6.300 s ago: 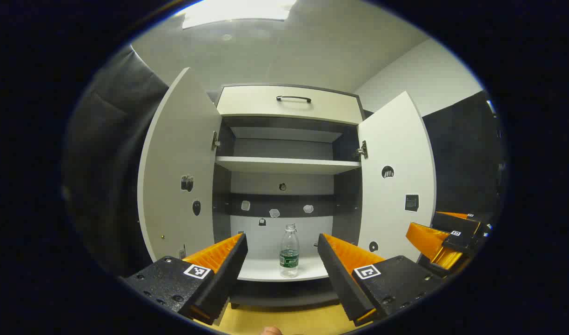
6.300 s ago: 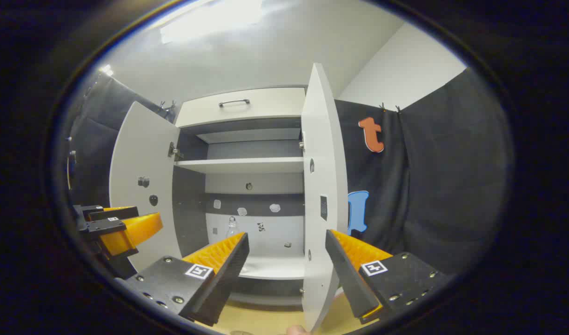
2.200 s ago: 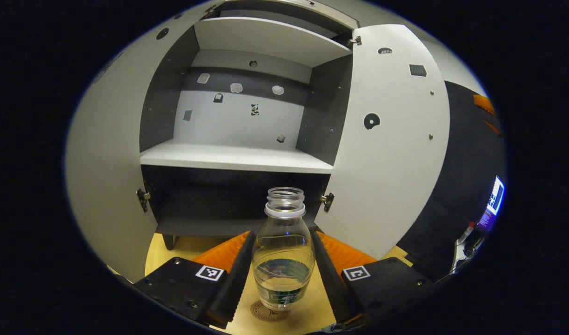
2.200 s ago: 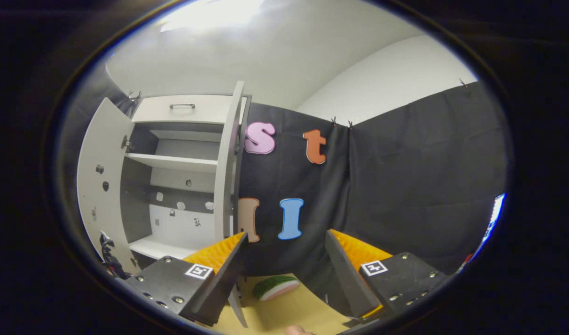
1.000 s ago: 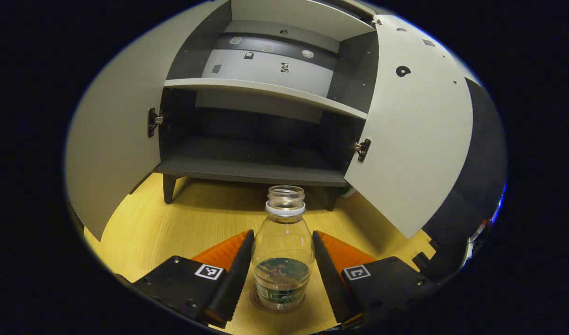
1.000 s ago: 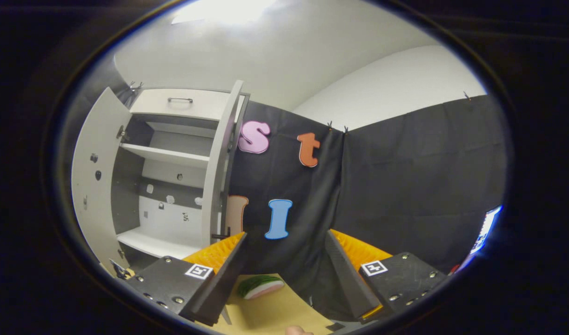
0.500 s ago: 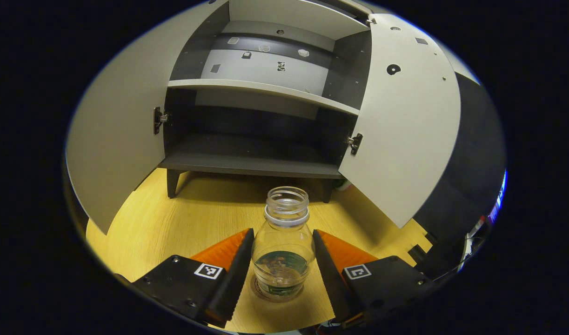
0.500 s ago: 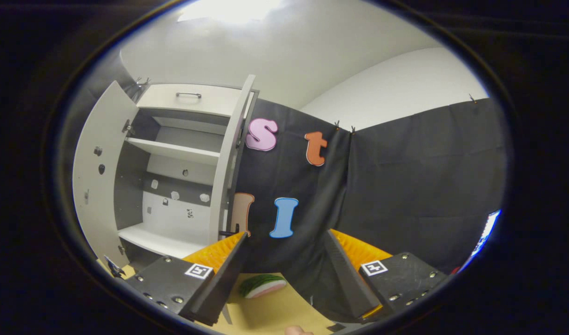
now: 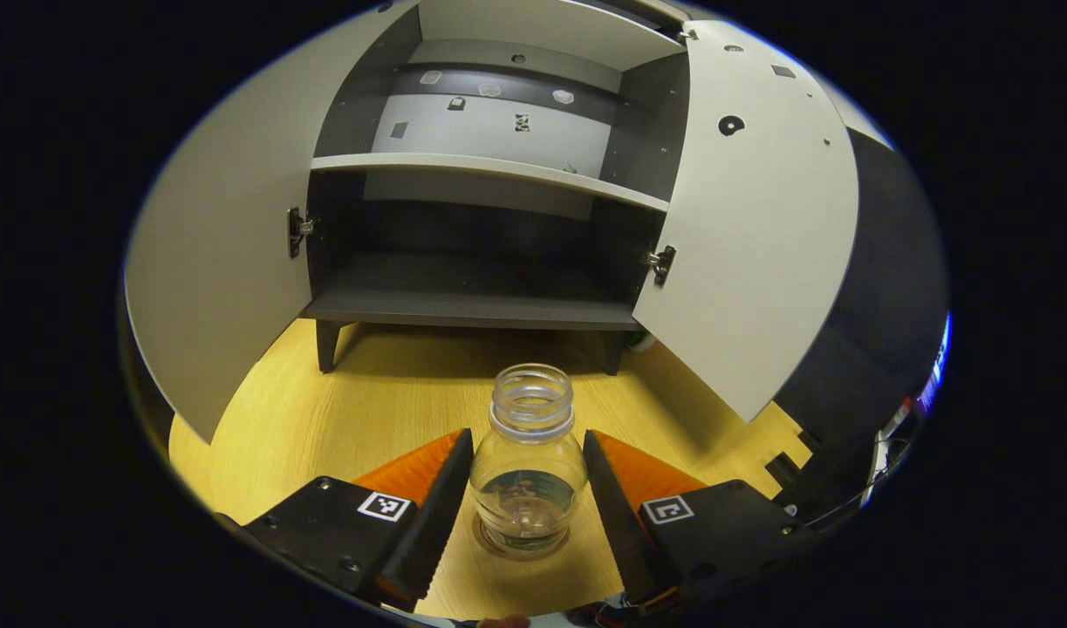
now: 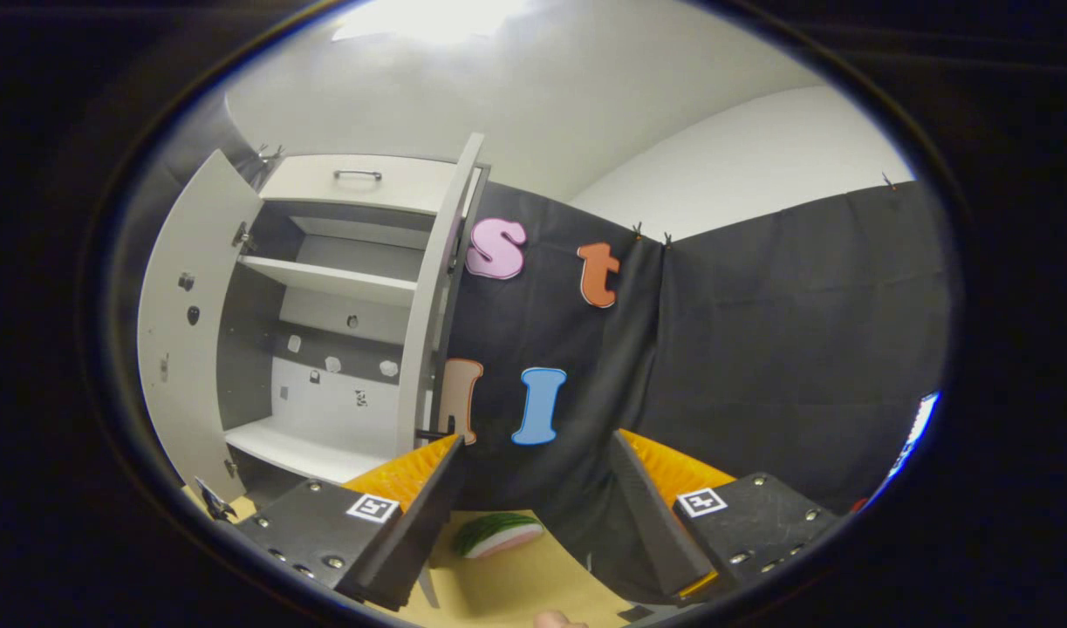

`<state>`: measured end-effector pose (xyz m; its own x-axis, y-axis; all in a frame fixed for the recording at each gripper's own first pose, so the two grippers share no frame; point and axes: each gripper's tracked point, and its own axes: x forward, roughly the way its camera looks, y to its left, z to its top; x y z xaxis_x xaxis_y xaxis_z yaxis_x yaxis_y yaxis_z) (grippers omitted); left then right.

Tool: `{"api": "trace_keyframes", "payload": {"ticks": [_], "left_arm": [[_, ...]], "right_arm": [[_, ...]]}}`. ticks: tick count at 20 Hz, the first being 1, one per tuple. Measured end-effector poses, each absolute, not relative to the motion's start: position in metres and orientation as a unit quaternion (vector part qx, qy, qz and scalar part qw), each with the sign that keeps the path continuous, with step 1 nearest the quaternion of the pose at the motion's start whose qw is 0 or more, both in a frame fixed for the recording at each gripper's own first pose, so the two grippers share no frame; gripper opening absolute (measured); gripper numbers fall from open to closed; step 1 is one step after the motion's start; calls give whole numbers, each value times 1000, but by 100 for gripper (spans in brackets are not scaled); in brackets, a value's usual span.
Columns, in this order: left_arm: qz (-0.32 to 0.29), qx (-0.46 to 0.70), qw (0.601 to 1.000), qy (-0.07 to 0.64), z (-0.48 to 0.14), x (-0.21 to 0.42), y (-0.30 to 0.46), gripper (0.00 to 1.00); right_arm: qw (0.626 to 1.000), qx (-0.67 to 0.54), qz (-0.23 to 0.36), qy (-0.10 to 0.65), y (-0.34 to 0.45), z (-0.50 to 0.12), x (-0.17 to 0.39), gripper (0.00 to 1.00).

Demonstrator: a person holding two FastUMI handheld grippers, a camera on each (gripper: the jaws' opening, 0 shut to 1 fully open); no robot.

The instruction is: Grasp the bottle in the cabinet with the left hand and place it on the coaster, then close the right door with the right hand and the left door with the left hand.

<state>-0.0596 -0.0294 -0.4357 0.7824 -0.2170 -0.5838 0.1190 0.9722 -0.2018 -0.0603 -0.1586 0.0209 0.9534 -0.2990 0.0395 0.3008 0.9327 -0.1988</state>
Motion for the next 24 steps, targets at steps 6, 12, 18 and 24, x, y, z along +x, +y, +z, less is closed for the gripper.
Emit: {"api": "trace_keyframes", "payload": {"ticks": [6,12,18,24], "left_arm": [[-90,-75,947,299,-409,-55,-28,82],[-99,-69,952,282,-387,-53,-31,82],[-107,-67,956,266,-367,-50,-37,82],[-103,-66,961,249,-337,-41,-36,82]], "right_arm": [[984,-98,-149,-1,-157,15,-58,100],[986,-91,-138,4,-151,8,-53,97],[987,-88,-133,9,-152,2,-52,100],[988,-85,-128,19,-154,-9,-44,100]]}}
